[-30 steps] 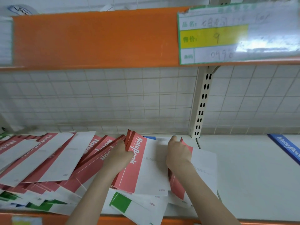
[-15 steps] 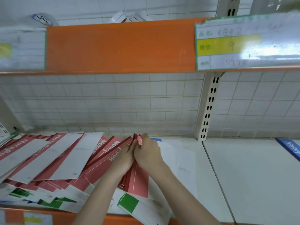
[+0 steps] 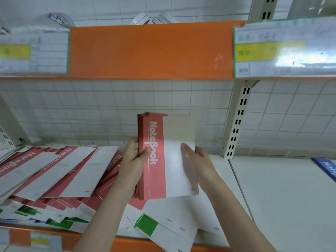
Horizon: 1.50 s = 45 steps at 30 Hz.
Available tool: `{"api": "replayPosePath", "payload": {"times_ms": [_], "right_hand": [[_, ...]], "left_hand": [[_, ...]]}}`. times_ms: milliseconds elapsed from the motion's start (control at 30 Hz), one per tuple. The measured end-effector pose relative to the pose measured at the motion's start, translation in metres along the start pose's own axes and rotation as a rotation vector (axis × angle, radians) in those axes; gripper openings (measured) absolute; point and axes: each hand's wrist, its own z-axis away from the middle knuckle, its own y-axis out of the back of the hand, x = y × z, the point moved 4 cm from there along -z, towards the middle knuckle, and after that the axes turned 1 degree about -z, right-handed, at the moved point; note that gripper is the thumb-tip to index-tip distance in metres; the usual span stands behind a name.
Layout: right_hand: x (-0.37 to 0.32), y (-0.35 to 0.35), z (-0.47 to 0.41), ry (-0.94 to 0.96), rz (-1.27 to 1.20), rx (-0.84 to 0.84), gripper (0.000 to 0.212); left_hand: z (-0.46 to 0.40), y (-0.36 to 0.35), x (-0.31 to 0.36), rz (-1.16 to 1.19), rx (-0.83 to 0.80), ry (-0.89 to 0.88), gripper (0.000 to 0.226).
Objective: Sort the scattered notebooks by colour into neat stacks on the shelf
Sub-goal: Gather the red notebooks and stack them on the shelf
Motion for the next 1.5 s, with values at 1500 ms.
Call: {"api": "replayPosePath", "payload": {"times_ms": [1500], "right_hand": [[0.037, 0.322, 0.137, -0.096, 0.308, 0.688, 0.032]], "left_hand": [[0.121, -0.331, -0.012, -0.219, -0.718, 0.369, 0.030]]}}
